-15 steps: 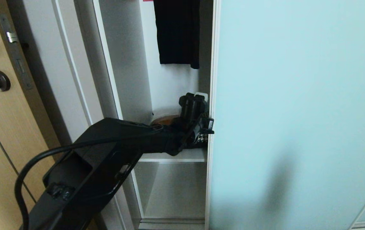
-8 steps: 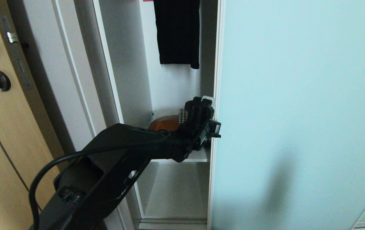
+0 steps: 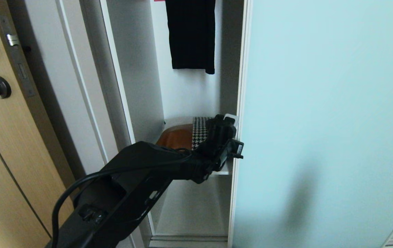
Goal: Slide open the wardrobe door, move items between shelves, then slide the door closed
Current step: Open the door
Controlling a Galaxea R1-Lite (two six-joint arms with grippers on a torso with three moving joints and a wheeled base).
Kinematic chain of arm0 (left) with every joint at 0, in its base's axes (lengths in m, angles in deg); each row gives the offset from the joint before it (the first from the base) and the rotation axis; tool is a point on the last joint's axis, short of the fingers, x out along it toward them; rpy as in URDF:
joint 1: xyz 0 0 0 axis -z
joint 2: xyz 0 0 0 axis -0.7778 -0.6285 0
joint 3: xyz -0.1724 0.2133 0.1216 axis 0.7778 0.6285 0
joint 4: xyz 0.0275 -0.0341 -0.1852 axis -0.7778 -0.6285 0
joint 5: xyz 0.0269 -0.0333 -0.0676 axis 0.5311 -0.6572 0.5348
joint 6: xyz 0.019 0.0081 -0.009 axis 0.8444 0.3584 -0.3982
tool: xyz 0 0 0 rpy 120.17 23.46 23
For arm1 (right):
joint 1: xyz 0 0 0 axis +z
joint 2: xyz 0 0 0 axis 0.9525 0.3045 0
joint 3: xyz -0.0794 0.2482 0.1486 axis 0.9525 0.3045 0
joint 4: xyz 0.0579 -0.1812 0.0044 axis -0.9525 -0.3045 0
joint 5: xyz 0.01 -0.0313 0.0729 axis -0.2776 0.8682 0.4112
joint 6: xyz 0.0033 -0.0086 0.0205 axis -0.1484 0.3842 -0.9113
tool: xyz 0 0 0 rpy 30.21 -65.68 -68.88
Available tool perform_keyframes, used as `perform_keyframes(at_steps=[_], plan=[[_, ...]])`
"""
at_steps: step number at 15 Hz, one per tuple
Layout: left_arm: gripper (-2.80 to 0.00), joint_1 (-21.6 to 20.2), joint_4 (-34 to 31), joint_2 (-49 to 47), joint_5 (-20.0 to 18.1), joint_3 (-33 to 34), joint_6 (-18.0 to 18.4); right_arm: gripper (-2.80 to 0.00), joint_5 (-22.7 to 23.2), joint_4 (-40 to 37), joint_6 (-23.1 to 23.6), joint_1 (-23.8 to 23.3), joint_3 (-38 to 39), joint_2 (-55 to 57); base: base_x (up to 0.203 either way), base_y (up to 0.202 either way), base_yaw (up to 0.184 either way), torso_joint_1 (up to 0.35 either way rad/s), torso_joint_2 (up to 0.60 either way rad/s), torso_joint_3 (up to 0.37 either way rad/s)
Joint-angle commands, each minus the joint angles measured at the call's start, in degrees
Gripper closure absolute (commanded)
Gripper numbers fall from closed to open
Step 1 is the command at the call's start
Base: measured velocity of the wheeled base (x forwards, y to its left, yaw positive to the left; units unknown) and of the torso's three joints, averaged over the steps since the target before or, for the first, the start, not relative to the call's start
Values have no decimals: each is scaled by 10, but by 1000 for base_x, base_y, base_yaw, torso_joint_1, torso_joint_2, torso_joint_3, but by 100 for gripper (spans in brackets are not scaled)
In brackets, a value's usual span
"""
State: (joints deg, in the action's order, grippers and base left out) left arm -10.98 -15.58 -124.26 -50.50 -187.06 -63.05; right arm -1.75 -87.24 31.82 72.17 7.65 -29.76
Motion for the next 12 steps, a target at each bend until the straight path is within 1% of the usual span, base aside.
perform_keyframes(at_steps=[1,6,8,10,12], plan=[[0,7,4,2,-1,0,1,0,0,0,0,0,0,1,0,0,0,0,0,0],[0,33,19,-11,-4,0,6,0,0,0,0,0,0,1,0,0,0,0,0,0],[0,34,22,-11,0,0,4,0,0,0,0,0,0,1,0,0,0,0,0,0],[0,31,41,5,15,1,5,0,0,0,0,0,0,1,0,0,0,0,0,0],[0,16,50,59,49,12,8,0,0,0,0,0,0,1,0,0,0,0,0,0]])
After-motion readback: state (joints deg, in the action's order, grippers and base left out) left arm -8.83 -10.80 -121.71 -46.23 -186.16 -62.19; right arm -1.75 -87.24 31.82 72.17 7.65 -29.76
